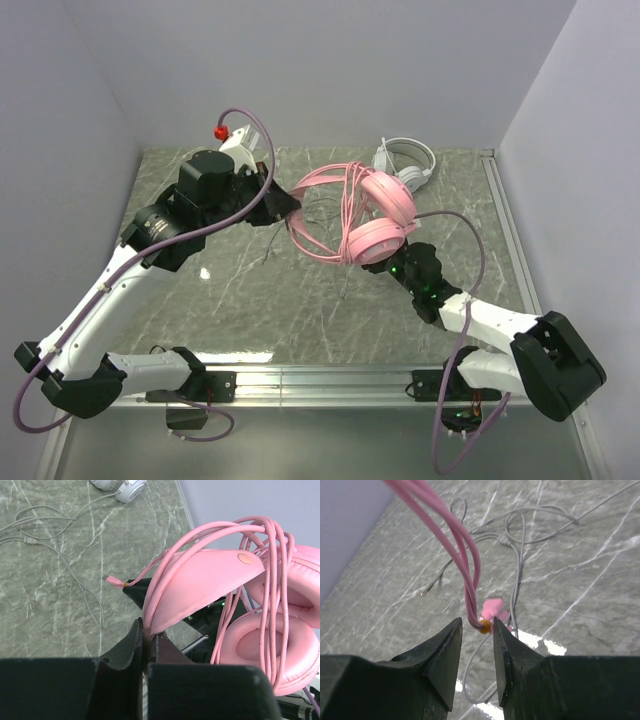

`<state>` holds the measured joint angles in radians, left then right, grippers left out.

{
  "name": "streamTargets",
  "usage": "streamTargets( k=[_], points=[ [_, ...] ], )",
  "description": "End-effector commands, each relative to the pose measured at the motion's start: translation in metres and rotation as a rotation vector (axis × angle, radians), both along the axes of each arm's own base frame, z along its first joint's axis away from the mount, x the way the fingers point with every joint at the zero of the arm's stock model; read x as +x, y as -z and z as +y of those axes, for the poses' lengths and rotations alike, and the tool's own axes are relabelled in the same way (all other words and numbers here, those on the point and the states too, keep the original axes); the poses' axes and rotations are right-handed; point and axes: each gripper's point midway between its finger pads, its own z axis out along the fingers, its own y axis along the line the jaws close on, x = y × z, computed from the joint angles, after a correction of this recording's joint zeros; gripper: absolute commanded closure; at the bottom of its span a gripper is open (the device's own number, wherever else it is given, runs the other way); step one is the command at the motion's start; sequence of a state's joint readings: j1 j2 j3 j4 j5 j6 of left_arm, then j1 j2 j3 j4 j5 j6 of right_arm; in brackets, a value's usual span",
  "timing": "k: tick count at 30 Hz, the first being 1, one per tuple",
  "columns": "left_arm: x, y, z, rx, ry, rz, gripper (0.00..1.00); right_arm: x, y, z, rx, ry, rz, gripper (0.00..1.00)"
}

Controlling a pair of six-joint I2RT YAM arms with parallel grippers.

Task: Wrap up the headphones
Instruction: Wrap the headphone cable with the right arm

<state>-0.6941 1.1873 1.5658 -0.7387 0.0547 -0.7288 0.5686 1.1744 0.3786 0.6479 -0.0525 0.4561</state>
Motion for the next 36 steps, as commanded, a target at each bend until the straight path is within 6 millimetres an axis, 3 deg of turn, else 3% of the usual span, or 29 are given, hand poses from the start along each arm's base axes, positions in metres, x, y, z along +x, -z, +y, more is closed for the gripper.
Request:
streamTargets(
  k=[1,7,11,18,27,36],
  points=[
    [-0.008,-0.086,0.004,-0.237,-0.013,-0.172,1.0,0.001,-0.003,0.006,0.024,0.007,-0.027,0.61],
    [-0.009,-0.084,0.004,-0.235,-0.014,-0.164,1.0,0.003,-0.003,0.01,0.025,0.012,-0.028,0.62],
    [-0.009,-0.085,0.004,-0.237,-0.01,-0.17,1.0,0.003,-0.004,0.009,0.021,0.039,-0.039,0.55],
    [-0.009,-0.085,0.003,-0.24,-0.006,-0.167,1.0,-0.004,-0.016,0.014,0.032,0.02,-0.092,0.52],
    [-0.01,-0.086,0.004,-0.236,-0.007,-0.168,1.0,0.002,-0.018,0.002,0.026,0.11,-0.089,0.56],
    [-0.009,-0.084,0.002,-0.234,-0.002,-0.16,1.0,0.004,-0.02,0.008,0.024,0.087,-0.099,0.66]
  ],
)
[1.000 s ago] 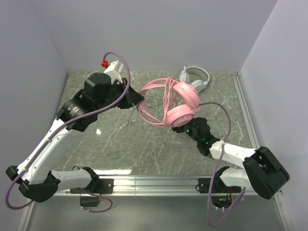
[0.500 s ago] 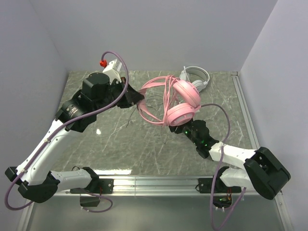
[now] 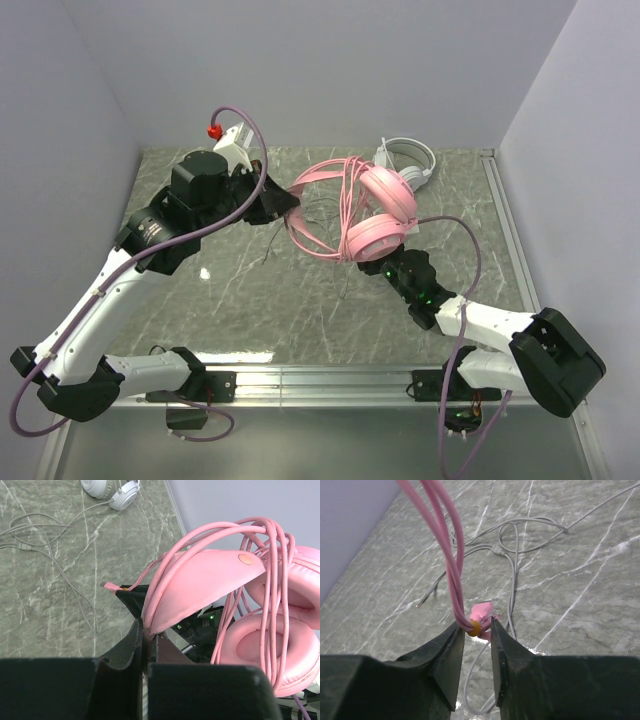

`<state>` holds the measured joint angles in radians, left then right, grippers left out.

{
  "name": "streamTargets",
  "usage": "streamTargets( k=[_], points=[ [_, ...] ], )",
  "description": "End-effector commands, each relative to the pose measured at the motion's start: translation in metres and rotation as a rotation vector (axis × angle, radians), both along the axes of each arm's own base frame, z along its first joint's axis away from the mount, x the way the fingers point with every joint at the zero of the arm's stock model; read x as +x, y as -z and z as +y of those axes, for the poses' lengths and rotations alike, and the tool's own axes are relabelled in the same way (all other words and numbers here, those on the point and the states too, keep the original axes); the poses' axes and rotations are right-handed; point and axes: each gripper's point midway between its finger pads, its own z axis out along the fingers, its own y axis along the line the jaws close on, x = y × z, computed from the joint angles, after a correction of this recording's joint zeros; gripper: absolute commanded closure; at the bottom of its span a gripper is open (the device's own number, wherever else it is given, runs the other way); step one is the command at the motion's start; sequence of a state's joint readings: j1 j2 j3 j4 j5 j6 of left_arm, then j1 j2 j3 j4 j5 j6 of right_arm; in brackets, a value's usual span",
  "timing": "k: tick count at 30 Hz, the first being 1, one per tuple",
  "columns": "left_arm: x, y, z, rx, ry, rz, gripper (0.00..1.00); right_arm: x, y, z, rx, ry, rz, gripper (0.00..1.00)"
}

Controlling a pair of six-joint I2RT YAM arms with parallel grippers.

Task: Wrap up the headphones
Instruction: Wrap the headphone cable with the right arm

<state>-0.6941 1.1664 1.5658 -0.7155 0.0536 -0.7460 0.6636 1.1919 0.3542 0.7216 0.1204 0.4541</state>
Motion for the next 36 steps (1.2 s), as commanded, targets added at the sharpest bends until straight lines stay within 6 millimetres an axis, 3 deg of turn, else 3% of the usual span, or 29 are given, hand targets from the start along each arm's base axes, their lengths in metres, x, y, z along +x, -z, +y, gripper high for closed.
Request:
streamTargets(
  k=[1,4,7,11,17,21,22,24,25,27,34,35,36],
  points=[
    [-0.006,-0.072,0.0,-0.191,0.003,-0.138,1.0,0.006,-0.019,0.004,0.024,0.009,-0.056,0.67],
    [-0.006,-0.071,0.0,-0.191,0.005,-0.138,1.0,0.006,-0.022,0.005,0.028,0.009,-0.068,0.77],
    [-0.006,-0.071,0.001,-0.194,-0.003,-0.139,1.0,0.005,-0.022,0.011,0.017,-0.018,-0.063,0.94],
    [-0.004,-0.071,0.003,-0.193,-0.014,-0.143,1.0,-0.005,-0.021,0.02,0.016,-0.049,-0.068,1.0],
    [0.004,-0.067,0.006,-0.201,-0.064,-0.149,1.0,-0.032,-0.017,0.04,0.008,-0.135,-0.04,1.0],
    [0.024,-0.063,0.021,-0.211,-0.202,-0.173,1.0,-0.067,-0.004,0.058,-0.041,-0.233,0.008,1.0],
    [0.028,-0.062,0.024,-0.205,-0.231,-0.175,1.0,-0.073,-0.009,0.056,-0.028,-0.226,-0.002,1.0],
    [0.036,-0.063,0.035,-0.194,-0.303,-0.187,1.0,-0.088,0.001,0.052,-0.041,-0.24,0.024,1.0],
    [0.039,-0.061,0.037,-0.19,-0.322,-0.195,1.0,-0.099,-0.008,0.053,-0.002,-0.26,0.014,1.0],
    [0.044,-0.06,0.046,-0.188,-0.377,-0.211,1.0,-0.111,0.002,0.047,-0.008,-0.273,0.048,1.0],
    [0.067,-0.011,0.054,-0.132,-0.497,-0.19,1.0,-0.15,-0.019,0.044,0.041,-0.38,0.087,1.0],
    [0.069,-0.01,0.055,-0.134,-0.509,-0.198,1.0,-0.153,-0.029,0.046,0.052,-0.398,0.084,1.0],
    [0.072,-0.005,0.056,-0.127,-0.524,-0.197,1.0,-0.16,-0.025,0.046,0.027,-0.431,0.112,1.0]
  ],
)
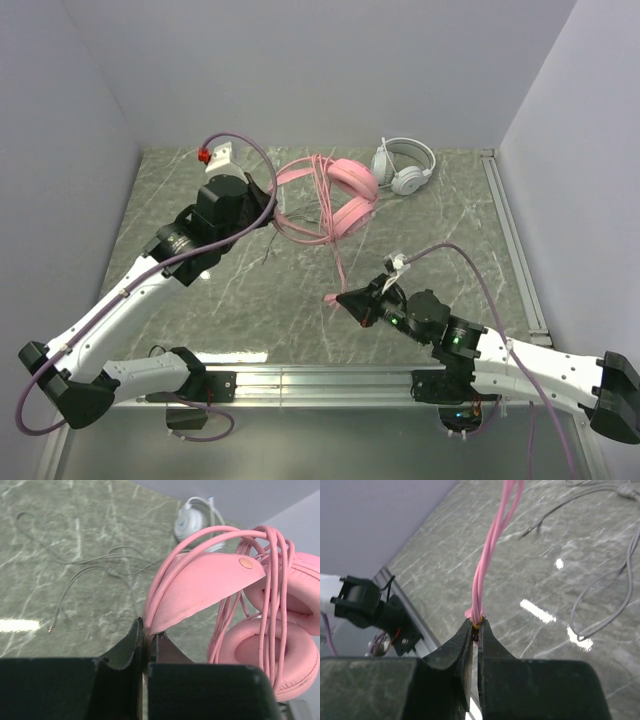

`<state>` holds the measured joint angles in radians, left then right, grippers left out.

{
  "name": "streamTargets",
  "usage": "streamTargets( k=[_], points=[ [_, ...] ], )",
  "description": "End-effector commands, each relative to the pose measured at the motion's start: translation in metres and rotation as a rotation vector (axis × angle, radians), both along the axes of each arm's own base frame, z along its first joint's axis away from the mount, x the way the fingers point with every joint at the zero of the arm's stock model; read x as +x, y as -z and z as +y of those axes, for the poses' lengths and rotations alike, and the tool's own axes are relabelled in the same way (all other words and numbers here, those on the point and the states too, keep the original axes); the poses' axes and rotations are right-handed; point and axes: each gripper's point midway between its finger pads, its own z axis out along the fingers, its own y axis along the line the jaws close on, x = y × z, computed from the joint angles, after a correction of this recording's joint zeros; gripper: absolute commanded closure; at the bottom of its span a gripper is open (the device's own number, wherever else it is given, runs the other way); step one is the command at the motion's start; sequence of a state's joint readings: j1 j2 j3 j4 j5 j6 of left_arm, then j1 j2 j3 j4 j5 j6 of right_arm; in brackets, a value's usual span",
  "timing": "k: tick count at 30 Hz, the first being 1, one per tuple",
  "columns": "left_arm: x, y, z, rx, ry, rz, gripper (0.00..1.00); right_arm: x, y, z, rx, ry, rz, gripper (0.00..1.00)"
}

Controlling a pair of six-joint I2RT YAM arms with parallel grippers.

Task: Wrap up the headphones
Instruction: Wrap the headphone cable with the right arm

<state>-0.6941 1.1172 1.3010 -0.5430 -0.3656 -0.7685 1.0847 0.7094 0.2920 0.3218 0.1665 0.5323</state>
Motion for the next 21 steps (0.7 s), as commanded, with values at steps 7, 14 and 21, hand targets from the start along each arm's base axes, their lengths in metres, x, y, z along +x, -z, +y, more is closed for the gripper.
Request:
streamTargets(
  k=[7,14,21],
  points=[
    [0.031,-0.034,0.021,-0.146,-0.22,-0.188,1.0,-0.043,-0.021,0.013,-0.096,-0.212,0.133,1.0],
    [0.034,-0.009,0.03,-0.163,-0.286,-0.196,1.0,-0.05,-0.071,0.026,-0.029,-0.268,0.159,1.0],
    [0.031,0.009,0.031,-0.157,-0.324,-0.208,1.0,-0.036,-0.111,0.038,0.104,-0.201,0.211,1.0]
  ],
)
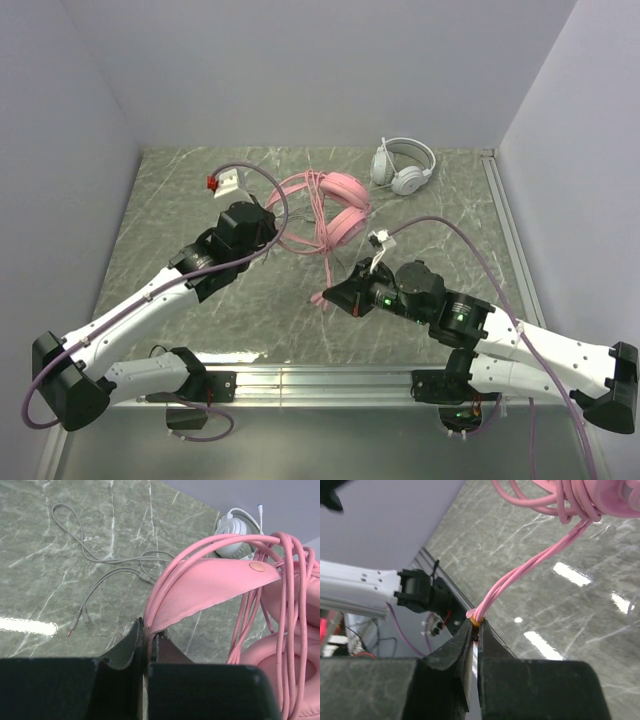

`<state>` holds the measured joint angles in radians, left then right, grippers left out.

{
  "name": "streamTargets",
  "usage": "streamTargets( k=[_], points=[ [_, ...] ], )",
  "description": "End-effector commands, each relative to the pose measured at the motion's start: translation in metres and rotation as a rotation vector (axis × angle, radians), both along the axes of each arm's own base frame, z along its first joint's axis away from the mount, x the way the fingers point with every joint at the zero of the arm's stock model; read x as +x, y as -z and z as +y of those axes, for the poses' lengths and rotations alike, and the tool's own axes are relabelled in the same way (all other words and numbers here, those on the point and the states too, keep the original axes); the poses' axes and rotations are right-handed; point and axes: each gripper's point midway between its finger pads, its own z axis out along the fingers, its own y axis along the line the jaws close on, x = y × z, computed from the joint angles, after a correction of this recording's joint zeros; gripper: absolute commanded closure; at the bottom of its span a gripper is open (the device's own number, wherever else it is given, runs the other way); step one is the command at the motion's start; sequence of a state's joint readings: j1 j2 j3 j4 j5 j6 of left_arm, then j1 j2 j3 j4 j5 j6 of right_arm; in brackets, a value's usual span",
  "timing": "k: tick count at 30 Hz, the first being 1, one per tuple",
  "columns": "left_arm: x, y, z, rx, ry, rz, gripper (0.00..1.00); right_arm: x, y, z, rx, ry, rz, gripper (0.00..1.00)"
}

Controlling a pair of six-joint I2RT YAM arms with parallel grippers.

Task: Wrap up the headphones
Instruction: Wrap the headphone cable with the right arm

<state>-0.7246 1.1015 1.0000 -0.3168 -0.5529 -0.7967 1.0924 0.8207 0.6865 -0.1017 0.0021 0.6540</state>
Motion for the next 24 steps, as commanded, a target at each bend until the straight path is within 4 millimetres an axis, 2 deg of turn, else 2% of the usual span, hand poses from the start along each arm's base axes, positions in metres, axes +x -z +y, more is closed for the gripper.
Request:
streamTargets(
  k=[1,2,5,6,7,8,10,13,14,17,18,20,21,22,23,24],
  points=[
    [0.015,-0.069,0.017,-0.2,-0.173,-0.241,1.0,-0.008,-0.053,0.012,0.17,-0.031,0.045,1.0],
    [0.013,-0.073,0.018,-0.209,-0.182,-0.261,1.0,-0.002,-0.059,0.012,0.2,-0.012,0.054,1.0],
    [0.007,-0.065,0.022,-0.166,-0.214,-0.277,1.0,0.0,-0.064,0.014,0.275,-0.019,0.162,1.0],
    [0.004,-0.059,0.022,-0.153,-0.22,-0.273,1.0,0.009,-0.071,0.011,0.331,0.006,0.212,1.0],
    [0.001,-0.054,0.019,-0.153,-0.215,-0.268,1.0,0.014,-0.07,0.009,0.354,0.025,0.232,1.0],
    [-0.001,-0.058,0.02,-0.181,-0.228,-0.286,1.0,0.02,-0.074,0.007,0.385,0.046,0.244,1.0],
    [-0.006,-0.049,0.016,-0.207,-0.222,-0.29,1.0,0.032,-0.088,0.001,0.465,0.117,0.246,1.0],
    [-0.011,-0.04,0.013,-0.235,-0.232,-0.29,1.0,0.045,-0.093,-0.006,0.52,0.208,0.284,1.0],
    [-0.012,-0.037,0.013,-0.238,-0.238,-0.287,1.0,0.055,-0.094,-0.012,0.544,0.272,0.287,1.0],
    [-0.017,-0.03,0.003,-0.248,-0.233,-0.283,1.0,0.071,-0.092,-0.018,0.603,0.38,0.331,1.0],
    [-0.017,-0.029,0.002,-0.245,-0.24,-0.285,1.0,0.075,-0.084,-0.017,0.599,0.415,0.375,1.0],
    [-0.019,-0.023,-0.009,-0.226,-0.225,-0.271,1.0,0.084,-0.085,-0.017,0.596,0.469,0.394,1.0],
    [-0.019,-0.025,-0.012,-0.223,-0.223,-0.27,1.0,0.093,-0.067,-0.019,0.538,0.55,0.419,1.0],
    [-0.02,-0.025,-0.014,-0.223,-0.226,-0.268,1.0,0.097,-0.063,-0.019,0.53,0.593,0.449,1.0],
    [-0.021,-0.019,-0.019,-0.198,-0.219,-0.251,1.0,0.099,-0.072,-0.017,0.534,0.606,0.451,1.0],
    [-0.021,-0.021,-0.022,-0.211,-0.221,-0.249,1.0,0.105,-0.056,-0.017,0.486,0.662,0.477,1.0]
  ],
)
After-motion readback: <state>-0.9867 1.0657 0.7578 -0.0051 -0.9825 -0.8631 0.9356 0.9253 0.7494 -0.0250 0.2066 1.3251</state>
